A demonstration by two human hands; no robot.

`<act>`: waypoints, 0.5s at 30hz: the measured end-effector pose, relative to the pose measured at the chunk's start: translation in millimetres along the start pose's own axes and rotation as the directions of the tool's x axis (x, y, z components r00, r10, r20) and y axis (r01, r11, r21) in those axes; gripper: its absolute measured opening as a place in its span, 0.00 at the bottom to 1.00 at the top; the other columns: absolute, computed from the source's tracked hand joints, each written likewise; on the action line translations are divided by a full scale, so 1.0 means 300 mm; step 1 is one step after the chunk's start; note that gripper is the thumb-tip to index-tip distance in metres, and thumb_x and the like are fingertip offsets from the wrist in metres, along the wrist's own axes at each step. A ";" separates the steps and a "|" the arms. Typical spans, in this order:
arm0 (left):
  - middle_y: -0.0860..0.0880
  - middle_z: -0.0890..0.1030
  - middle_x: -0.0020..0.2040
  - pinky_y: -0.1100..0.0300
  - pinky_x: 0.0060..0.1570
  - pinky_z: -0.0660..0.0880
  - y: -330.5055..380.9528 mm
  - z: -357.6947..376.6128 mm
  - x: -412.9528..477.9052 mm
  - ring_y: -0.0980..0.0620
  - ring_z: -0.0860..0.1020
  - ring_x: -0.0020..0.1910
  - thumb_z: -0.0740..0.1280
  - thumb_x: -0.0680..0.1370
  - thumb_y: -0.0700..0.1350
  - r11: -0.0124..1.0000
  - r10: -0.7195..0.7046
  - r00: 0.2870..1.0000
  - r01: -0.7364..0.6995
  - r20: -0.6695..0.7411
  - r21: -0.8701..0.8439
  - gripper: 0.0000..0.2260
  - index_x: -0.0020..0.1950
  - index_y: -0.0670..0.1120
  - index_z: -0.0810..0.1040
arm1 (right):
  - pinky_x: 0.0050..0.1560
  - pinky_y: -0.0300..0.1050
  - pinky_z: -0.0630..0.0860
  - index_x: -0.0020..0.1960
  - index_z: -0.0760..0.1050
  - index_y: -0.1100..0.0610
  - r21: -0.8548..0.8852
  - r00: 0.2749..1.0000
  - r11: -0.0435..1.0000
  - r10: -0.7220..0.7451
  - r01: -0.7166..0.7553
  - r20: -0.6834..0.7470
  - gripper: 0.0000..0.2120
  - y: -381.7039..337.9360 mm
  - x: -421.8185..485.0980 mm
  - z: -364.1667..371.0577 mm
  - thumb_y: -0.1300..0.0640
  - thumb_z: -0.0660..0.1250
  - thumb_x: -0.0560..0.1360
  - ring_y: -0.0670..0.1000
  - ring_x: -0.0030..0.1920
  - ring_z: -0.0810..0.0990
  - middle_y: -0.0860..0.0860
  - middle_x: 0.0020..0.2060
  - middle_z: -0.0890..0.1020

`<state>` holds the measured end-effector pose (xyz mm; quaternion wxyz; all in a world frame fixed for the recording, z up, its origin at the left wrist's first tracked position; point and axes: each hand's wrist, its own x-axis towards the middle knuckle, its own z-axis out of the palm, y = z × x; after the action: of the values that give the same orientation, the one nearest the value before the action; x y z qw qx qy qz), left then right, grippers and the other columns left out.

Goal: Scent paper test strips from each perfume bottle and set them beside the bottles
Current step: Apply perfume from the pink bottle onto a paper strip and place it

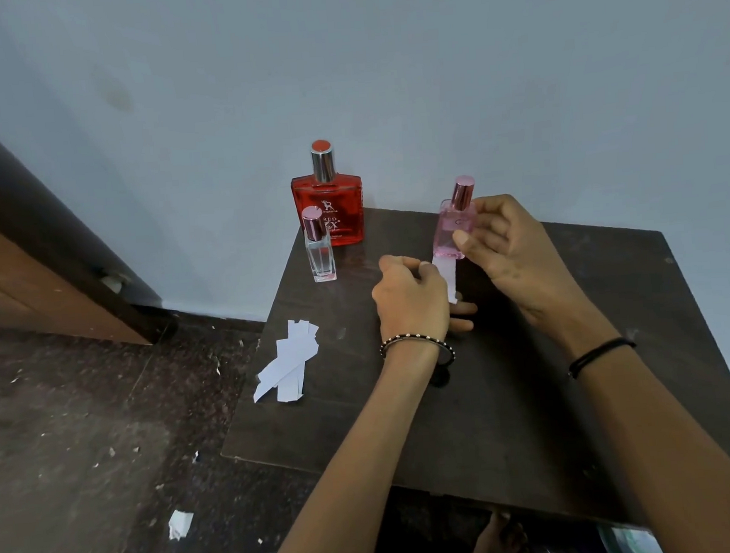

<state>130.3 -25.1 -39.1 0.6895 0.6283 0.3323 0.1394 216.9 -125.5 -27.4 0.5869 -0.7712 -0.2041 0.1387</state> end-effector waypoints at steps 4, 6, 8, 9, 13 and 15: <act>0.35 0.83 0.43 0.55 0.23 0.81 0.009 -0.020 0.006 0.41 0.85 0.28 0.60 0.82 0.39 0.999 -0.048 0.998 0.048 0.042 -0.009 0.03 0.55 0.44 0.67 | 0.69 0.49 0.75 0.61 0.70 0.46 -0.010 0.999 0.999 0.033 -0.033 0.010 0.20 0.001 -0.007 -0.001 0.60 0.75 0.76 0.46 0.64 0.80 0.48 0.63 0.80; 0.35 0.83 0.40 0.56 0.23 0.80 0.009 -0.027 0.007 0.41 0.84 0.26 0.62 0.81 0.39 0.998 -0.054 0.997 0.053 0.057 0.025 0.07 0.57 0.45 0.66 | 0.71 0.50 0.74 0.61 0.70 0.46 -0.028 0.999 0.999 0.040 -0.040 0.008 0.21 0.005 -0.013 0.001 0.62 0.75 0.76 0.47 0.65 0.80 0.48 0.64 0.80; 0.38 0.84 0.35 0.55 0.23 0.80 0.007 -0.035 0.007 0.42 0.83 0.24 0.63 0.80 0.39 0.995 -0.056 0.996 0.049 0.073 0.089 0.09 0.57 0.46 0.66 | 0.71 0.49 0.73 0.63 0.69 0.47 -0.055 0.999 0.997 0.051 -0.051 -0.005 0.23 0.009 -0.020 0.000 0.63 0.75 0.76 0.46 0.66 0.79 0.46 0.64 0.79; 0.40 0.84 0.33 0.55 0.23 0.80 0.005 -0.041 0.008 0.43 0.83 0.23 0.64 0.79 0.39 0.992 -0.057 0.995 0.047 0.081 0.120 0.10 0.56 0.47 0.66 | 0.71 0.49 0.73 0.64 0.69 0.48 -0.061 0.998 0.996 0.057 -0.058 -0.017 0.24 0.011 -0.024 0.000 0.63 0.75 0.76 0.45 0.66 0.78 0.46 0.64 0.79; 0.46 0.82 0.26 0.58 0.22 0.78 -0.006 -0.062 0.010 0.45 0.81 0.21 0.65 0.78 0.37 0.977 -0.069 0.991 0.043 0.115 0.207 0.11 0.54 0.49 0.66 | 0.69 0.44 0.75 0.69 0.69 0.52 -0.072 0.992 0.994 0.073 -0.081 -0.103 0.25 0.014 -0.051 0.001 0.66 0.73 0.77 0.45 0.66 0.79 0.49 0.66 0.79; 0.46 0.82 0.27 0.58 0.22 0.78 -0.008 -0.069 0.008 0.46 0.81 0.21 0.64 0.77 0.36 0.973 -0.068 0.989 0.037 0.131 0.228 0.10 0.52 0.48 0.66 | 0.60 0.32 0.75 0.70 0.69 0.53 -0.135 0.985 0.987 0.061 -0.083 -0.160 0.24 0.013 -0.075 0.004 0.65 0.72 0.78 0.41 0.61 0.80 0.46 0.64 0.80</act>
<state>118.2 -8.0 -41.8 0.6388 0.7013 0.3141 0.0389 197.2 -136.1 -32.1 0.5397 -0.8260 -0.1387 0.0847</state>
